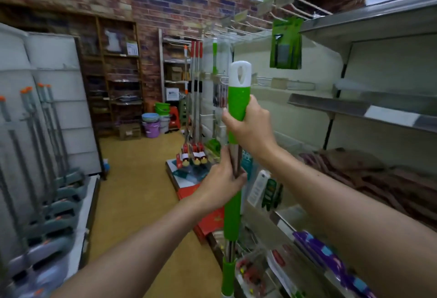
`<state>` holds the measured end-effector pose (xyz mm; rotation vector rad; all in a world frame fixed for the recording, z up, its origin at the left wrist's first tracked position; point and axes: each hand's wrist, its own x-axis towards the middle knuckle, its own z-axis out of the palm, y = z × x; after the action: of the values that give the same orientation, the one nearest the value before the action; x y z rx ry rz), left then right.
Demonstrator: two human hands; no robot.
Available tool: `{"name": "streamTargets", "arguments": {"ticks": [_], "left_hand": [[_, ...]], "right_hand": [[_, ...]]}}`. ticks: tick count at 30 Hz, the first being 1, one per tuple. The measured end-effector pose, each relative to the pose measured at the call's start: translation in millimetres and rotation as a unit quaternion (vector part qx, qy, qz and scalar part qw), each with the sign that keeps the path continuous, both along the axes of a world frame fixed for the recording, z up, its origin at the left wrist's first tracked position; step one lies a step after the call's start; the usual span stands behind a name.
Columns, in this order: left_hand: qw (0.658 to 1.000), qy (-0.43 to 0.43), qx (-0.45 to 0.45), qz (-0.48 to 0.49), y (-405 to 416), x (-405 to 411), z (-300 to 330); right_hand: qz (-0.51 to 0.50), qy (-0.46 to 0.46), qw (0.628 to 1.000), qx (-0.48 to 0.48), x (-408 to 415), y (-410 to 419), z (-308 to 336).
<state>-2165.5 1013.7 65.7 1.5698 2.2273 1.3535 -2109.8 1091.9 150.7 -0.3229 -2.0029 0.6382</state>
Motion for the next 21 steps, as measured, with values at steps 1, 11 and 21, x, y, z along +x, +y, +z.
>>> {"name": "streamTargets", "arguments": {"ticks": [1,11,21], "left_hand": [[1.000,0.007,-0.002,0.010,10.4,-18.0,5.2],[0.997,0.043,0.000,0.063,98.8,-213.4,90.1],[0.994,0.017,0.044,0.093,138.6,-421.7,58.7]], "right_hand": [[0.015,0.016,1.000,-0.001,-20.6,9.7,3.4],[0.155,0.045,0.986,-0.033,-224.1,109.3,63.1],[0.330,0.090,0.932,-0.122,-432.4,136.6,29.5]]}}
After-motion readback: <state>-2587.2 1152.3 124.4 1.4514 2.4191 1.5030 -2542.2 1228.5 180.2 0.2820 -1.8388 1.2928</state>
